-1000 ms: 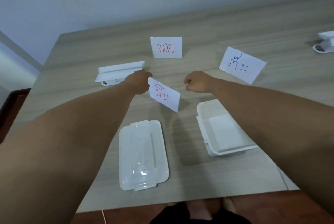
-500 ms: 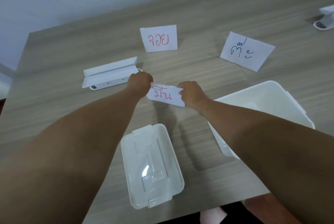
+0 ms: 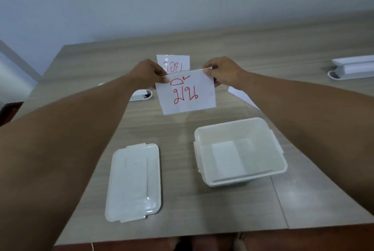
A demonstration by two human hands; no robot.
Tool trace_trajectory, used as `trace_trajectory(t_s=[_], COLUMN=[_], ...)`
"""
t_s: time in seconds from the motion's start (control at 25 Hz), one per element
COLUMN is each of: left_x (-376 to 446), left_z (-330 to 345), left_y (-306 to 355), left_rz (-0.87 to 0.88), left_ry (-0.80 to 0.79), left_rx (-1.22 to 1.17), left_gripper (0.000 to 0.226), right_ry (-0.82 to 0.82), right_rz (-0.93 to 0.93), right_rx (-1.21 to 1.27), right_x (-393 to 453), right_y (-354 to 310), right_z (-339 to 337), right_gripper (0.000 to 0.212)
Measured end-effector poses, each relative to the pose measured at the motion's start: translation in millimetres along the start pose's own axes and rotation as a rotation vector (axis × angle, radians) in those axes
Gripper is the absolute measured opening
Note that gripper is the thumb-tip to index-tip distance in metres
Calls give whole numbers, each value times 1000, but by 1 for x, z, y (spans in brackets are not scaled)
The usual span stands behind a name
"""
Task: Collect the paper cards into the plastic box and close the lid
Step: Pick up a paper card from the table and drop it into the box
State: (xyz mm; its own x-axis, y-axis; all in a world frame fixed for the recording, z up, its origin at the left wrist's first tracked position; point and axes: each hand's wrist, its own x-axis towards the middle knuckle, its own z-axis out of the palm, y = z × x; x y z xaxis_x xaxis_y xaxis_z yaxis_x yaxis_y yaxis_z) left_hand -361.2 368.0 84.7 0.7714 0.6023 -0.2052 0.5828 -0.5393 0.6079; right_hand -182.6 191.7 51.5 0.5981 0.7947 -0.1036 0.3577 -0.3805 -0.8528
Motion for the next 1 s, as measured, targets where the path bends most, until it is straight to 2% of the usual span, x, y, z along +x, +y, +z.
trace_trajectory(t_s=[0.16,0.36,0.64,0.72,0.88,1.0], left_x=[-39,-72,-106,-118,-137,-147], left_z=[43,103,172,192,223,236], left_y=[41,52,50,44,31,26], left_rz=[-20,-54,11,2,-9,10], left_ry=[15,-38,-100,-142,-220,-277], left_rx=[-86,-134,33,41,60,189], left_gripper=[22,27,23,24,26,25], right_ry=[-99,-160,-212,-222,-272,-330], right_rz=[19,90,199,178,55,48], right_rx=[30,84,-42,-147,-564,-645], right_x=[-41,-93,-154,-168,-187,-200], right_y=[24,65,126,138,151,160], right_z=[-48,-72,-75,-69,-55,-42], right_gripper=[22,20,27,24,26,23])
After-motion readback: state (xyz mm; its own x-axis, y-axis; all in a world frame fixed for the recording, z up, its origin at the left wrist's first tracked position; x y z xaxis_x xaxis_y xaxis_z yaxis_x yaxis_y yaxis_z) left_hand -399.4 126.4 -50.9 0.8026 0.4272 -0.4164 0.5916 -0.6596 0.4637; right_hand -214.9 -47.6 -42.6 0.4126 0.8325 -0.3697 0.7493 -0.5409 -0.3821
